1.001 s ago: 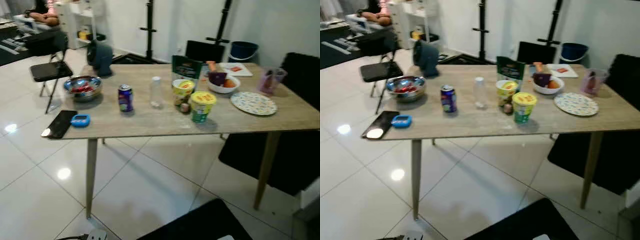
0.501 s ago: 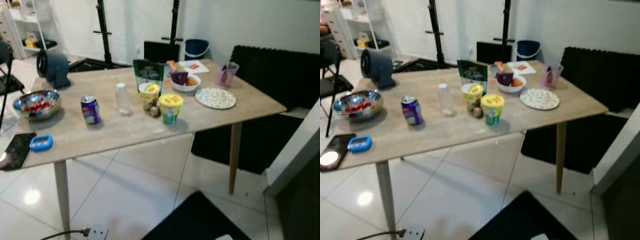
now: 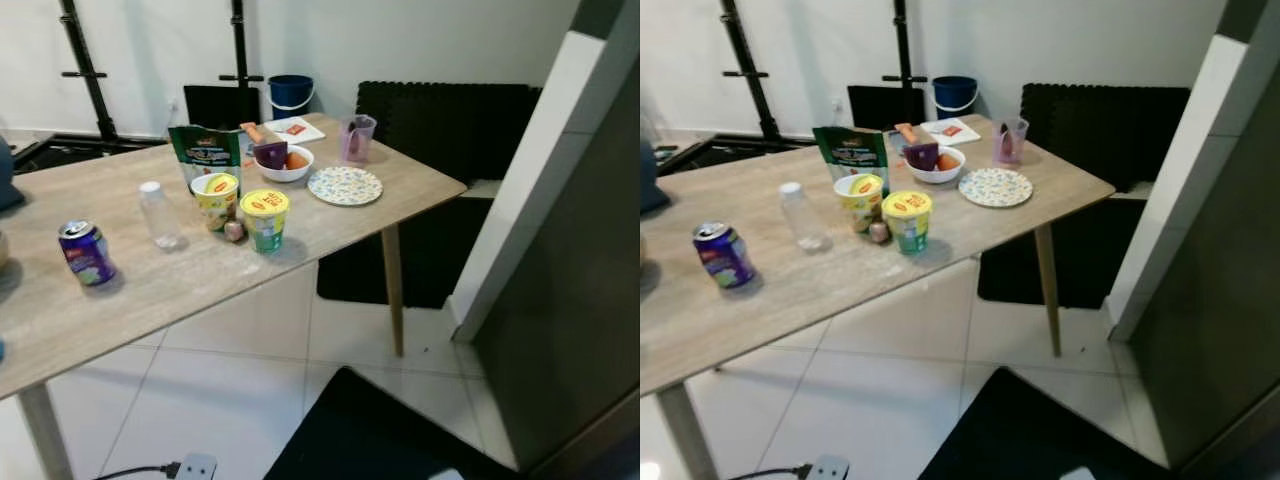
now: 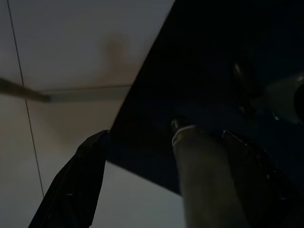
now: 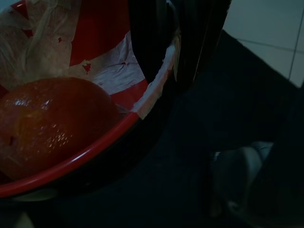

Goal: Restocking fridge

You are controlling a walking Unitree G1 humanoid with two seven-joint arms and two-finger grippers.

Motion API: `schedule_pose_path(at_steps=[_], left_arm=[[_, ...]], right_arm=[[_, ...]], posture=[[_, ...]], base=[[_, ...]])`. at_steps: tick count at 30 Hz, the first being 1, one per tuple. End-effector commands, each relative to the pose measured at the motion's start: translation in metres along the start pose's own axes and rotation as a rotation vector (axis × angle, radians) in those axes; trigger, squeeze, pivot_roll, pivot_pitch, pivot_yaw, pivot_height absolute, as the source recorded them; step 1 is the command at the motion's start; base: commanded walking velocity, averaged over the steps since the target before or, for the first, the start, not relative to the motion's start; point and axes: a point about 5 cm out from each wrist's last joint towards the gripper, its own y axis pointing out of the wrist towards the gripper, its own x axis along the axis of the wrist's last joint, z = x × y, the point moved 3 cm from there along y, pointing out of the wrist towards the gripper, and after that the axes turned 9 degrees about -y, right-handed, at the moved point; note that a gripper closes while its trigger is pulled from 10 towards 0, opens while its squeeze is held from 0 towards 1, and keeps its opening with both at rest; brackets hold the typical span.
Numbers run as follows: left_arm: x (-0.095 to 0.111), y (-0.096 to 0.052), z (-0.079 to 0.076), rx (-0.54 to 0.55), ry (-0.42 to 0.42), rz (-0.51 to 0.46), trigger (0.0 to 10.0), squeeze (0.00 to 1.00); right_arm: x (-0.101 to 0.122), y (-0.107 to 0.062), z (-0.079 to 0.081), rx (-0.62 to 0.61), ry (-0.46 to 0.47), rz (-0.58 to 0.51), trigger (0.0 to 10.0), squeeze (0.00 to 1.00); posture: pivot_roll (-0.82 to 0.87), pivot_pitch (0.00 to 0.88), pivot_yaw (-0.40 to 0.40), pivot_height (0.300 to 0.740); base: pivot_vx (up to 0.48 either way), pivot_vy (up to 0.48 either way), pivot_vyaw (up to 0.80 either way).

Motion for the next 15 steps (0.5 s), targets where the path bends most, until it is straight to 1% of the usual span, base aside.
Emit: schedule_pose_path(at_steps=[1, 4, 7, 11, 15], left_arm=[[-0.007, -0.001, 0.004, 0.006, 0.019, 0.027, 10.0, 0.0], [-0.007, -0.002, 0.005, 0.005, 0.027, 0.029, 10.0, 0.0], [-0.006, -0.001, 0.002, 0.003, 0.03, 0.026, 10.0, 0.0], [-0.001, 0.001, -0.006, -0.004, 0.036, 0.017, 10.0, 0.0], [0.0, 0.001, -0.006, -0.005, 0.039, 0.015, 10.0, 0.0]], right_arm=[[0.001, 0.001, 0.005, 0.008, 0.001, -0.004, 10.0, 0.0], [0.0, 0.001, 0.006, 0.01, -0.002, -0.002, 10.0, 0.0], [-0.001, 0.001, 0.006, 0.011, -0.005, -0.001, 10.0, 0.0], [-0.001, 0.0, 0.005, 0.011, -0.015, -0.001, 10.0, 0.0], [0.001, 0.0, 0.004, 0.01, -0.019, -0.004, 10.0, 0.0]], posture=[[-0.02, 0.015, -0.003, 0.74], [-0.02, 0.01, -0.002, 0.74], [-0.02, 0.006, -0.003, 0.74], [-0.02, 0.0, -0.003, 0.74], [-0.02, 0.0, -0.003, 0.74]], base=[[0.0, 0.0, -0.78], [0.0, 0.0, -0.78], [0.0, 0.0, -0.78], [0.0, 0.0, -0.78], [0.0, 0.0, -0.78]])
